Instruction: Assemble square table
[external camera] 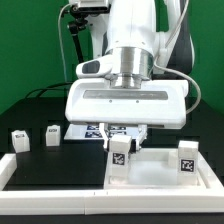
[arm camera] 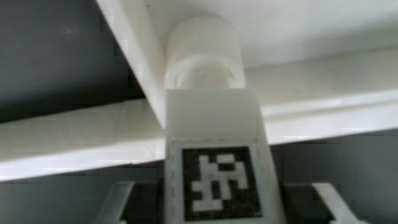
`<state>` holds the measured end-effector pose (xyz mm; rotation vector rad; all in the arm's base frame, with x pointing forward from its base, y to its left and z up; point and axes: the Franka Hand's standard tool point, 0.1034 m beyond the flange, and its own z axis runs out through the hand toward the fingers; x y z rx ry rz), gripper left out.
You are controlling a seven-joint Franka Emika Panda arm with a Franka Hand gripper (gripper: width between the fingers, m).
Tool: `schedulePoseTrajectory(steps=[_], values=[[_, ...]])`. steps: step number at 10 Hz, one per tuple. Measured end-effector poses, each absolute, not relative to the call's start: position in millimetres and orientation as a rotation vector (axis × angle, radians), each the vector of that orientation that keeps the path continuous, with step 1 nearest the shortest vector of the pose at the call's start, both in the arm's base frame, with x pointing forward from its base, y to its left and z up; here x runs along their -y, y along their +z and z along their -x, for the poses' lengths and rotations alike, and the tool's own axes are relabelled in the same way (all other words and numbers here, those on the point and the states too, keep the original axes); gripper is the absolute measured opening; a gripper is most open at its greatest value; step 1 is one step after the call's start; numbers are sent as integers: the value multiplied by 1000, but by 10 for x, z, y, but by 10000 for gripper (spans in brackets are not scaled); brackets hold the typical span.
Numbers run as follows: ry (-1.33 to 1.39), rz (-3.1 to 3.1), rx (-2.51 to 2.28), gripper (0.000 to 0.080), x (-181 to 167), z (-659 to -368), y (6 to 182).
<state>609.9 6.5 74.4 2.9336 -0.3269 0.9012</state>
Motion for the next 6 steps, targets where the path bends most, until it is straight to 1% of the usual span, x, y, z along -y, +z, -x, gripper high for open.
schedulePoseTrajectory(steps=[2,3,4,5,6], values=[[922,-2927,318,291,-84,-6110,741],[903,-2932,310,372,-83,-6099,723],[900,-2932,301,372,-83,-6097,720],[899,-2931,293,507,-83,-6097,719],[898,-2931,288,619,-83,-6096,717]])
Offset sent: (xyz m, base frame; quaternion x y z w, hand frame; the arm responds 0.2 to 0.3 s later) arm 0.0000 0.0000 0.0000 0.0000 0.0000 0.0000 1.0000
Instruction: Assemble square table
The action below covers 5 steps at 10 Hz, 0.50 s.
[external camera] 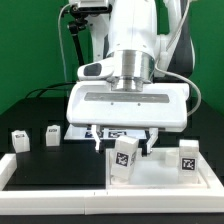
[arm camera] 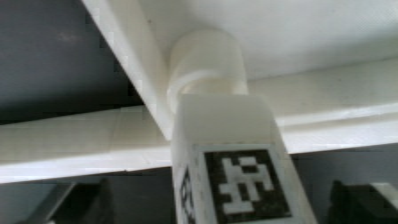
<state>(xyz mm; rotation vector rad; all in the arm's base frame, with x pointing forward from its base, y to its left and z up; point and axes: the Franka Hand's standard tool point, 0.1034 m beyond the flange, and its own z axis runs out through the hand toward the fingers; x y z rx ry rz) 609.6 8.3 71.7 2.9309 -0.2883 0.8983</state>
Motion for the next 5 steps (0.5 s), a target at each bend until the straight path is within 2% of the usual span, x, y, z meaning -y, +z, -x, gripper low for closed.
schedulePoseTrajectory(steps=[5], values=[[895,-2928,257,649,-83,-6095,715]])
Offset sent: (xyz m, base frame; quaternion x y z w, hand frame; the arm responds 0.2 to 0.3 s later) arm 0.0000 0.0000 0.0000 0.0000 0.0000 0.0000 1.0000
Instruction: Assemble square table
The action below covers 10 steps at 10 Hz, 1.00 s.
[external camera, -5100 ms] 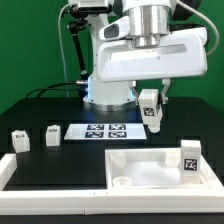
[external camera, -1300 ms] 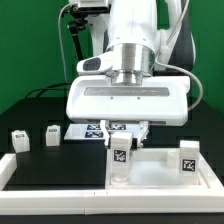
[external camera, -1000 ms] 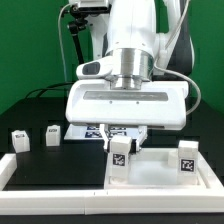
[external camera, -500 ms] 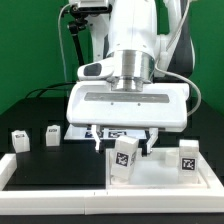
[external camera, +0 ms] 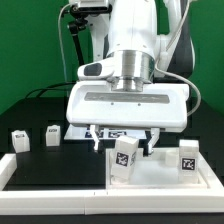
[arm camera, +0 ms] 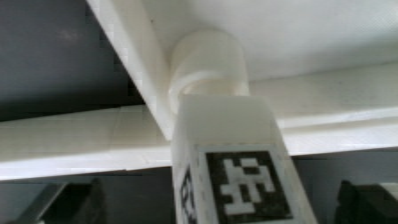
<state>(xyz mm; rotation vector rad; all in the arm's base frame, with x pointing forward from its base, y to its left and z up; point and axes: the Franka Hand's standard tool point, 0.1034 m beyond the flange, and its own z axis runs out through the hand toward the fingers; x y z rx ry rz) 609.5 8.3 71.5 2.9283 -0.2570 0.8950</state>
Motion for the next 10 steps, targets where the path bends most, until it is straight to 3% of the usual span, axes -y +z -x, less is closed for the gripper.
schedulePoseTrajectory(steps=[3,5,9,10], values=[[771,-2973,262,649,-71,-6075,732],[667,-3019,286,649,-47,-6159,890],[81,-3133,350,649,16,-6131,836],[58,-3134,351,649,16,-6198,828]])
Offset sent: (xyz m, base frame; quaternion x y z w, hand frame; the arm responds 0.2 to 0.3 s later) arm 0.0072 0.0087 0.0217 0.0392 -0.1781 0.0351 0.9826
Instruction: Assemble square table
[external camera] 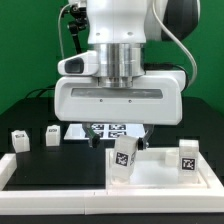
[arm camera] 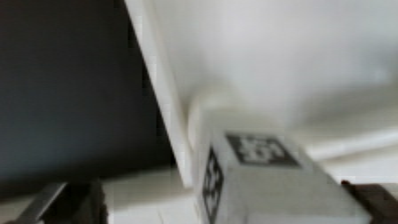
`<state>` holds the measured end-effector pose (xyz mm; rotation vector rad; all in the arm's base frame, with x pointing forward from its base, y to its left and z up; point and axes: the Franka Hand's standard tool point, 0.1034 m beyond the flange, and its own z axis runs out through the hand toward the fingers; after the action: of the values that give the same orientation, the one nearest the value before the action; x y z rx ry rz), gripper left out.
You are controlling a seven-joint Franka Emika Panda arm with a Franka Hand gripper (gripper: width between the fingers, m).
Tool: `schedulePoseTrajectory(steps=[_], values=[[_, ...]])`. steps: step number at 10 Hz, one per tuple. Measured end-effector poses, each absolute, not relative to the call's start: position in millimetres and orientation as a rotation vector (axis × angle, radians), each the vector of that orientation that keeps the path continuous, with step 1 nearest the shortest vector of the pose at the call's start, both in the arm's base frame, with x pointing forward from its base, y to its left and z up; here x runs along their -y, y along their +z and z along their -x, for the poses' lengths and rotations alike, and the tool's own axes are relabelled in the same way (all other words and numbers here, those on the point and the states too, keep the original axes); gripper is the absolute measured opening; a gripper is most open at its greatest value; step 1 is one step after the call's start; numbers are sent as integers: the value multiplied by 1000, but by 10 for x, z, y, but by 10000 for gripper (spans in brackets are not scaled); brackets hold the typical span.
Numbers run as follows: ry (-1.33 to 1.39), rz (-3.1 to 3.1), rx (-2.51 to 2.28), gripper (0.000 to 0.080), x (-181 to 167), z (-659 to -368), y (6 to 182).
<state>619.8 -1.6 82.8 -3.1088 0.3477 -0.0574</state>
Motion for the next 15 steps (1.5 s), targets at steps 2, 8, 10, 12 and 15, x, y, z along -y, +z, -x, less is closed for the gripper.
schedulePoseTrajectory(steps=[2,8,10,12,15], values=[[-65,3100,-391,649,21,-6198,800],[-59,3002,-839,291,10,-6197,797],[-57,2925,-1072,291,12,-6195,781],[-49,2743,-1426,291,65,-6213,776],[-10,2272,-1967,291,76,-6234,767]])
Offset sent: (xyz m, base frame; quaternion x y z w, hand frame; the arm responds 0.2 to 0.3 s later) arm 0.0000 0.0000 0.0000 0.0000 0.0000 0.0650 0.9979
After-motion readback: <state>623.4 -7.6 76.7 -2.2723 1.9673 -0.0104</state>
